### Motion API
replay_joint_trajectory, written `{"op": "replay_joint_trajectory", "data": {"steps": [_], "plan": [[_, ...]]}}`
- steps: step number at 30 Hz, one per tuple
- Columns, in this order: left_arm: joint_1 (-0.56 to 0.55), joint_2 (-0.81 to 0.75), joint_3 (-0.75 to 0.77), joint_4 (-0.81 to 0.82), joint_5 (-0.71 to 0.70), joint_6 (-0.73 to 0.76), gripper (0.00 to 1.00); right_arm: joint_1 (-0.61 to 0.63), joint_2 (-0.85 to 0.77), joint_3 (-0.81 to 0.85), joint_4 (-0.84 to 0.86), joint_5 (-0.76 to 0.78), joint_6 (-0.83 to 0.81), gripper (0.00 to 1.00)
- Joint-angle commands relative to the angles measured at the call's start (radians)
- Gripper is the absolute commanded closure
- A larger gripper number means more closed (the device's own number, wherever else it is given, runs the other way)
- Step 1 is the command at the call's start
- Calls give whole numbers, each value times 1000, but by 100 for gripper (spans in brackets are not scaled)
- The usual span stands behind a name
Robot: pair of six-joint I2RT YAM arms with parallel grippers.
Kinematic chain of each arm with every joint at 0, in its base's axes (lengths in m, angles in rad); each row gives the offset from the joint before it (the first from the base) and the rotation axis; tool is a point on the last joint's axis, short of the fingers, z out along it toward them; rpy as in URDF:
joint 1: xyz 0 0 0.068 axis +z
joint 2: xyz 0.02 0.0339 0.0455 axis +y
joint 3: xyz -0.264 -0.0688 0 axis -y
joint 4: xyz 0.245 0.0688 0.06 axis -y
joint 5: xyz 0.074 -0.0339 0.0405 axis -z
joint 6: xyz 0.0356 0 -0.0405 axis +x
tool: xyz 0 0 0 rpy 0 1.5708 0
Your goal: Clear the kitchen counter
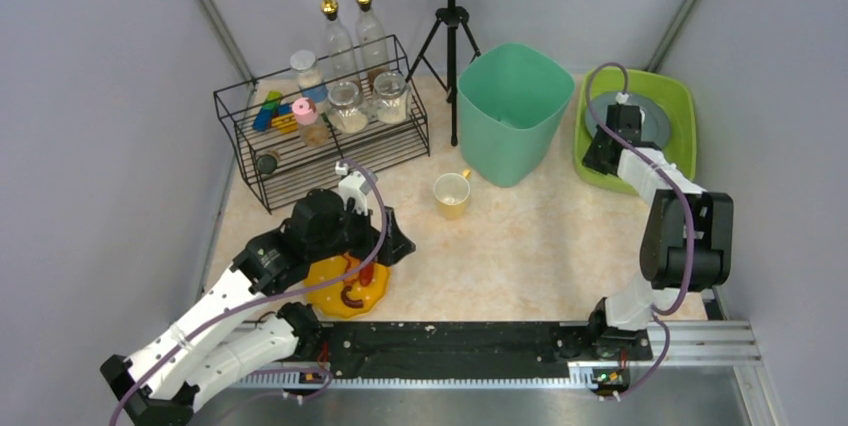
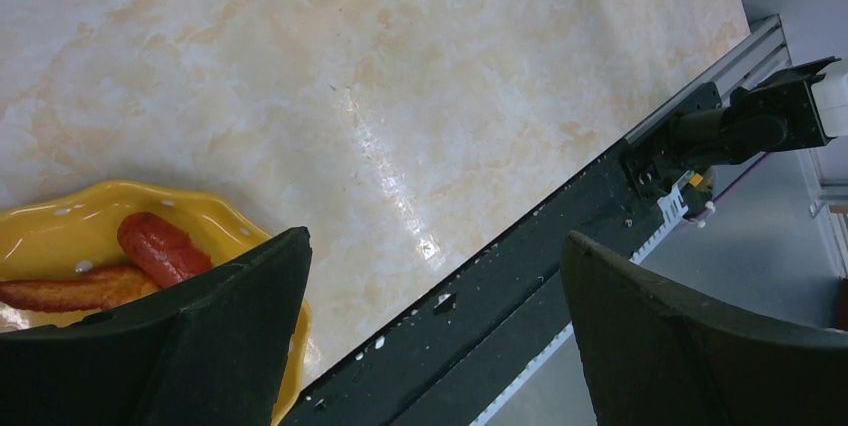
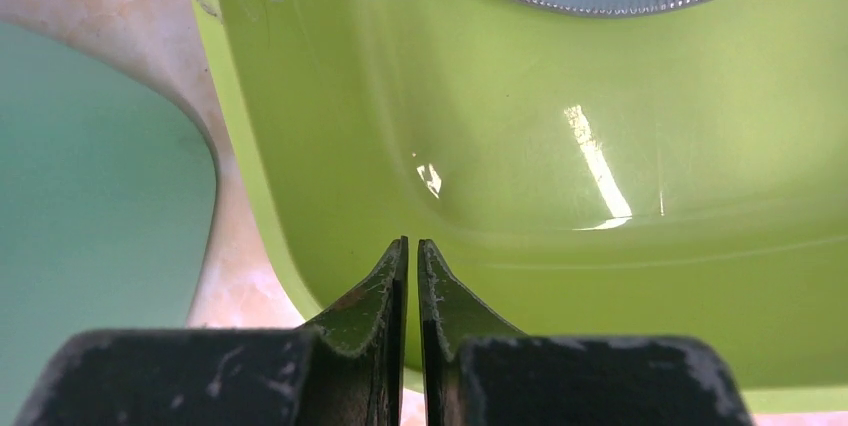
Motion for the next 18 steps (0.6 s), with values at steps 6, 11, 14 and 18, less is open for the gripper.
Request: {"op": "replay_joint_trajectory", "data": {"steps": [6, 11, 14, 18], "plan": [[-2, -33, 9, -28, -29, -12, 1, 37, 18, -79, 15, -77, -22, 97], [-2, -35, 5, -23, -37, -14, 1, 66, -43, -167, 27, -116, 3, 98], [-2, -34, 7, -16, -38, -15, 1, 106, -93, -239, 50, -126, 26, 98], [-2, -27, 10, -15, -38, -14, 1, 160, -177, -329, 68, -124, 54, 98]]}}
